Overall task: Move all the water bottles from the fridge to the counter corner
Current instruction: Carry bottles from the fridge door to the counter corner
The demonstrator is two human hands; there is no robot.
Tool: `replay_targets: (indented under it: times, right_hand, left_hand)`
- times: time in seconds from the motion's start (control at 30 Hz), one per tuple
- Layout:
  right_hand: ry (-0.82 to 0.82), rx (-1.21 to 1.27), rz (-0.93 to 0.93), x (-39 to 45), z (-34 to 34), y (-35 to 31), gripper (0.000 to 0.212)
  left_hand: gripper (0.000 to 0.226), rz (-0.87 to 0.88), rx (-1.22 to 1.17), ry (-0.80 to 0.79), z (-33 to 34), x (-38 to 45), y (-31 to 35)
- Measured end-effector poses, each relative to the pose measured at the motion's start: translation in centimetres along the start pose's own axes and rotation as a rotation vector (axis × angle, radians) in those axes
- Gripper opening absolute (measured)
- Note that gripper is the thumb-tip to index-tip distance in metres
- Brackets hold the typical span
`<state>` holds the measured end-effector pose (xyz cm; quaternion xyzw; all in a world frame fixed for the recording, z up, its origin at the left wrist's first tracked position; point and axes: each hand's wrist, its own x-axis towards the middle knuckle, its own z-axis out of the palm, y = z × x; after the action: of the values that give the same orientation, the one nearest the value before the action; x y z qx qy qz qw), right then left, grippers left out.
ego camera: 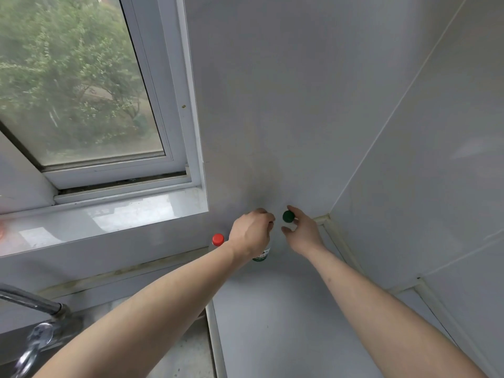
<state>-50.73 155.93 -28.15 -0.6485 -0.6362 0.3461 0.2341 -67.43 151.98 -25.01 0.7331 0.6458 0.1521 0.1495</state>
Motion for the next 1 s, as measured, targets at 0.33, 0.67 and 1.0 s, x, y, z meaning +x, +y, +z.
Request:
replay_targets:
  times: [0.33,0.67,1.0]
  right_hand:
    - [0.051,0.097,-0.003,-10.4,-2.4,-2.7,0.07]
    - [-0.086,0.075,-0.071,-26.8,-4.0,-5.6,0.057]
    - [0.056,-0.004,-0.006,-40.5,-5.8,-4.7,0.055]
  left_hand:
    - [0.032,0.049,-0.214,0.157,-5.6,-10.9,-1.5]
    - [0.03,0.041,-0.36,0.099,-10.1,-28.2,-4.0]
    - [0.033,0.161,-0.348,-0.06,-8.9,-34.0,-3.6]
